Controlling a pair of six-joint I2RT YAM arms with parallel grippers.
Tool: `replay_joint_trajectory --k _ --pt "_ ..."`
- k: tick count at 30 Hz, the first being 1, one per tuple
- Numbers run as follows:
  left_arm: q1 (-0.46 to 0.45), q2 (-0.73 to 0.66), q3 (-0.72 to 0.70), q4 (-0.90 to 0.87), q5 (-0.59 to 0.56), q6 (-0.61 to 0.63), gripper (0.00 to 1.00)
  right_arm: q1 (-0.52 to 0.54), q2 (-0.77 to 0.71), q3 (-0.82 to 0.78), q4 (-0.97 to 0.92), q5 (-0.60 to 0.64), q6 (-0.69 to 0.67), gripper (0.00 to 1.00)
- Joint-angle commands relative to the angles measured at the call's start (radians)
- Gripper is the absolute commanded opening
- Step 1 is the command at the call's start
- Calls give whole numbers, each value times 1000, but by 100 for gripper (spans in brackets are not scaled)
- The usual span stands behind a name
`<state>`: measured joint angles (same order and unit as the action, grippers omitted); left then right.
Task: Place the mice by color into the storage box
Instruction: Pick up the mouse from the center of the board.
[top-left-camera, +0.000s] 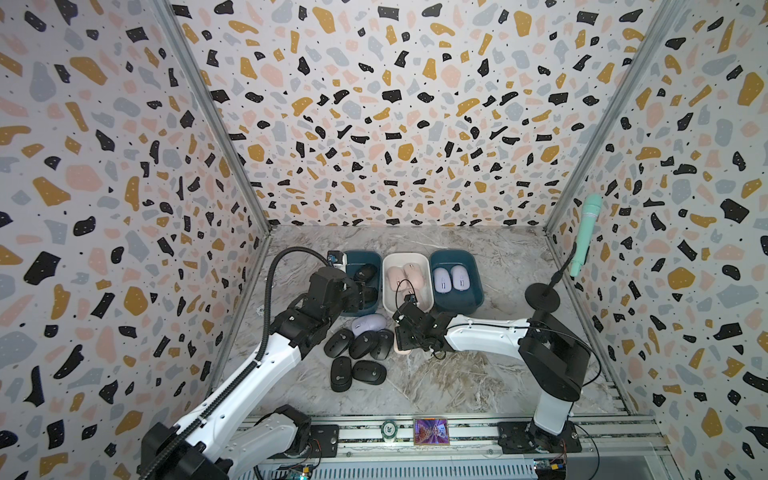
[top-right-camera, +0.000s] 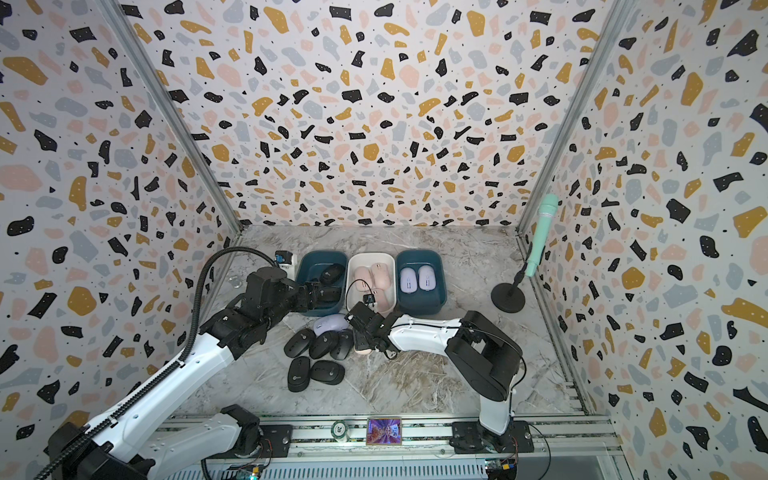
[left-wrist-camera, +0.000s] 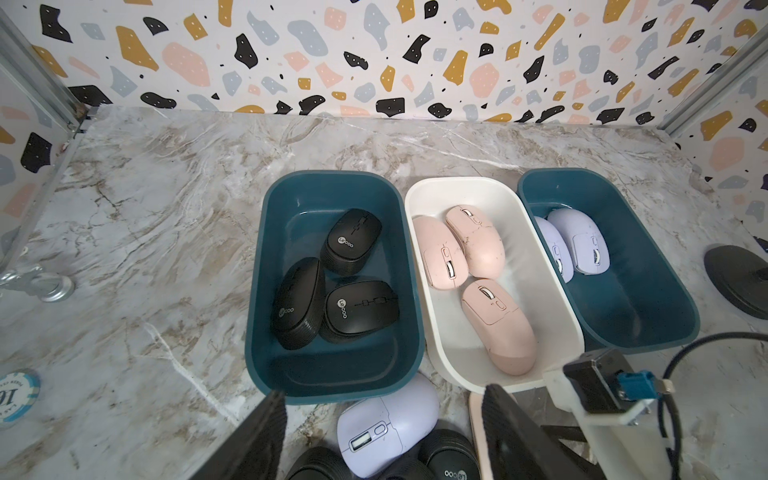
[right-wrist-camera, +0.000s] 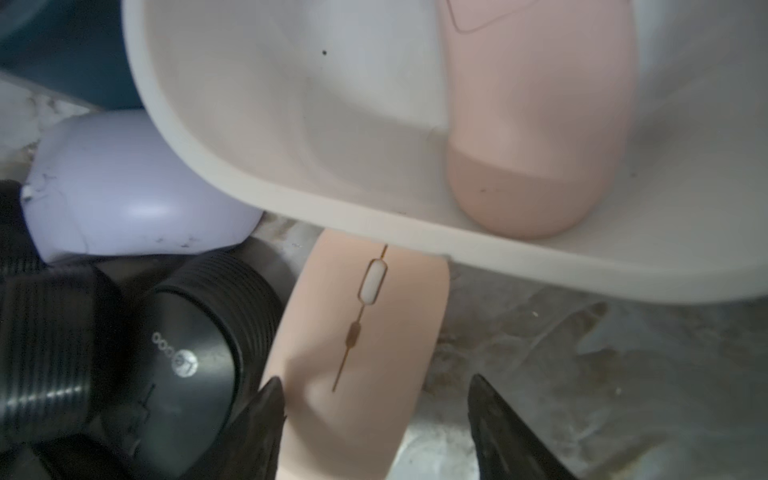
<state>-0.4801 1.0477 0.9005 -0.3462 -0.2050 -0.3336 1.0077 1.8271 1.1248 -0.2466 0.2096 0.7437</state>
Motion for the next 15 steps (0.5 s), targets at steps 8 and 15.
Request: replay_joint_trajectory --k 8,15 --pt "-3 -72 -10 -5 -16 -15 74 17 41 77 -55 26 26 70" --pt "-3 -87 -8 -18 -21 -10 74 26 84 113 -112 57 31 70"
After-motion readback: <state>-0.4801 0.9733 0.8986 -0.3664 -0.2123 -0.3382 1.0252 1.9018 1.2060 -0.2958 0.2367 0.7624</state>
